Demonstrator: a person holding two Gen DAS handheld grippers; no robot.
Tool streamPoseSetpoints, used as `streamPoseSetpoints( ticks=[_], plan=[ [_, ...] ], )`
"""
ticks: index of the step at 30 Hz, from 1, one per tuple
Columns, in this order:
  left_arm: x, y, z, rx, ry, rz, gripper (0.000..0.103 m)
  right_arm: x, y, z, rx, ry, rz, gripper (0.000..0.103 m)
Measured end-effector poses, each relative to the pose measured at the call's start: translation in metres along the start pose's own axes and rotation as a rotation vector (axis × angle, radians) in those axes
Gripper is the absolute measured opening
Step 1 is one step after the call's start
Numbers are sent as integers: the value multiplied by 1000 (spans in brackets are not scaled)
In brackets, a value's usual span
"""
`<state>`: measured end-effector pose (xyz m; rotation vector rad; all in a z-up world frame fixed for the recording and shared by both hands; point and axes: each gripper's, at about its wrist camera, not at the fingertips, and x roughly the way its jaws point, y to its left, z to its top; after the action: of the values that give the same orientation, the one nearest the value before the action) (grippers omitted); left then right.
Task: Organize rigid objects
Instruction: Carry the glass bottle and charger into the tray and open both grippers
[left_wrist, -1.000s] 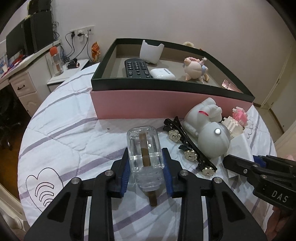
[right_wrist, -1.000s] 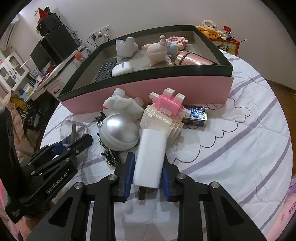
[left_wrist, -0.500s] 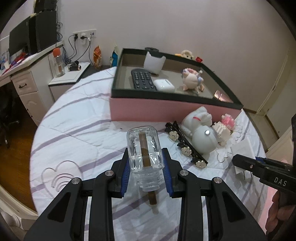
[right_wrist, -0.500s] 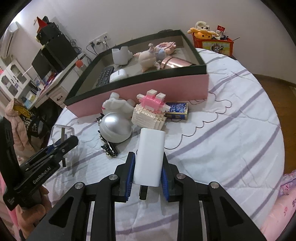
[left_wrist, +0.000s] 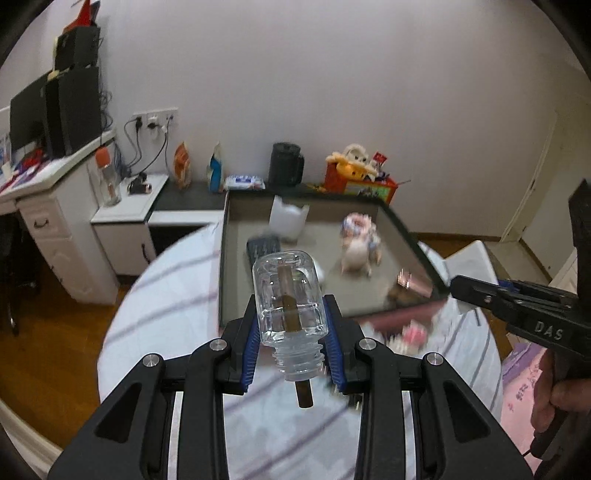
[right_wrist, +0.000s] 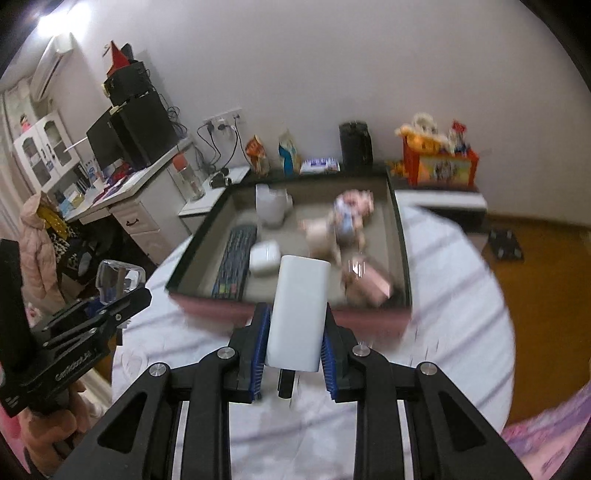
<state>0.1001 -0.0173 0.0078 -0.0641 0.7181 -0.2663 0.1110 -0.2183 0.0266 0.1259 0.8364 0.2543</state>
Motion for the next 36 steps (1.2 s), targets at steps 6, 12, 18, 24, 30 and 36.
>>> streamPoseSetpoints(
  ticks=[6, 12, 18, 24, 30, 36],
  plan=[
    [44, -2, 46, 19, 21, 15, 32, 41, 5, 41, -41, 47, -8, 26],
    [98, -2, 56, 18, 101, 19, 32, 95, -1, 47, -65, 157, -24, 26],
    [137, 0, 42, 18, 181, 26, 32, 125, -6, 39, -73, 228, -36, 26],
    [153, 2, 35, 19, 225, 41, 32, 134, -7, 32, -90, 258, -46, 26],
    [151, 2, 30, 28, 232, 83, 64, 128, -2, 32, -106, 235, -67, 29],
    [121, 16, 34, -27, 185, 102, 85, 107, -7, 34, -86, 156, -107, 81]
  ],
)
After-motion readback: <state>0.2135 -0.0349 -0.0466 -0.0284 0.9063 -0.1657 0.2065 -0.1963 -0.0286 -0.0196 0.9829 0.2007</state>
